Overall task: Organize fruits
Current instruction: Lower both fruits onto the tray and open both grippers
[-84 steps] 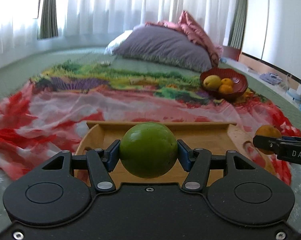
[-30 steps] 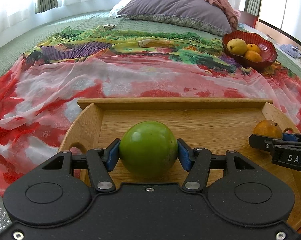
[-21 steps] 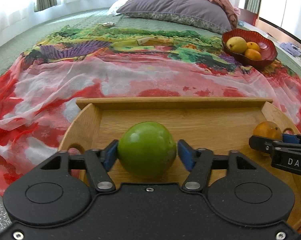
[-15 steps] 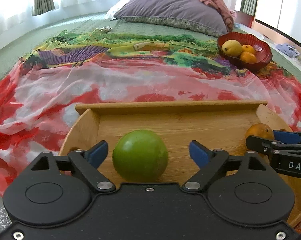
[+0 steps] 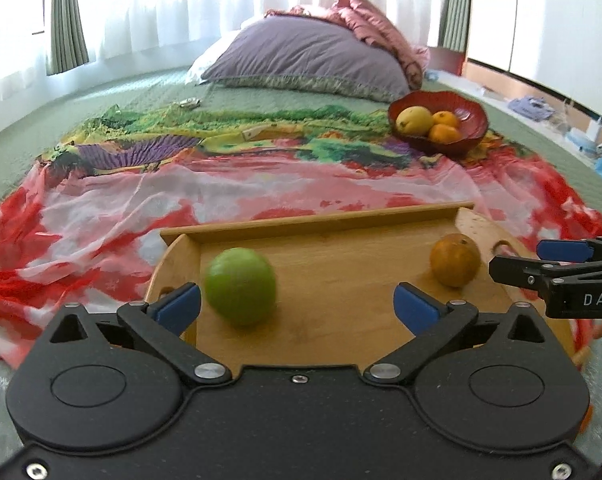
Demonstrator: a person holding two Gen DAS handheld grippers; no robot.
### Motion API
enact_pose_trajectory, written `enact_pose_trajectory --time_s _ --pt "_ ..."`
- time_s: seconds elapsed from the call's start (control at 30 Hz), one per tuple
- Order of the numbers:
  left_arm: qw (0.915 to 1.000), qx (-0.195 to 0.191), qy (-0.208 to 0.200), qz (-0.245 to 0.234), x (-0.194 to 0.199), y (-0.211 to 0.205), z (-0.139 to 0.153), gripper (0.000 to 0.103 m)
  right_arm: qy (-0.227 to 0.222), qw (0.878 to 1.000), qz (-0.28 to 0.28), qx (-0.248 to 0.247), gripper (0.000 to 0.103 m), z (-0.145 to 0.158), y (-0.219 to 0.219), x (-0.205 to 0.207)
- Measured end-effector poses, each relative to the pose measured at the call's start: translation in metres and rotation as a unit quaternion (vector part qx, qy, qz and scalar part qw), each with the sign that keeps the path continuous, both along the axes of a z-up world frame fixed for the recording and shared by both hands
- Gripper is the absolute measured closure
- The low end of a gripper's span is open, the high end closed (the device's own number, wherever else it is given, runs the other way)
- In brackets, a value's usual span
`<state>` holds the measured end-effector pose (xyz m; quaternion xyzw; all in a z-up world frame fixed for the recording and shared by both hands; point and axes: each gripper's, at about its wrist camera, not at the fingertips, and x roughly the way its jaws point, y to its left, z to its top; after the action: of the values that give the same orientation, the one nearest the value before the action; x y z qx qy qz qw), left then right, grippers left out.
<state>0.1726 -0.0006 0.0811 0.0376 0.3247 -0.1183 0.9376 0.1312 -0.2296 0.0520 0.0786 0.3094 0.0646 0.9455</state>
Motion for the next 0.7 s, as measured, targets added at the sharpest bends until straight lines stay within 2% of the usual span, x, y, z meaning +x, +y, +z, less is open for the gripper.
enact_pose_trajectory --time_s 0.2,0.5,0.7 --pt "0.9997 -0.023 -0.013 -0.005 -0.037 0.014 0.004 0.0 -0.018 1.0 0.007 -0.014 0.004 -0.002 -0.006 -0.029" --pt "0.999 -0.011 -0.043 -0.007 -0.089 0.023 -0.003 0.0 -0.036 0.998 0.02 -0.043 0.0 -0.012 -0.003 -0.07" --pt "0.9984 -0.028 -0.05 -0.001 -0.115 0.025 -0.013 0.0 -0.047 0.995 0.04 -0.079 0.0 -0.019 0.007 -0.092"
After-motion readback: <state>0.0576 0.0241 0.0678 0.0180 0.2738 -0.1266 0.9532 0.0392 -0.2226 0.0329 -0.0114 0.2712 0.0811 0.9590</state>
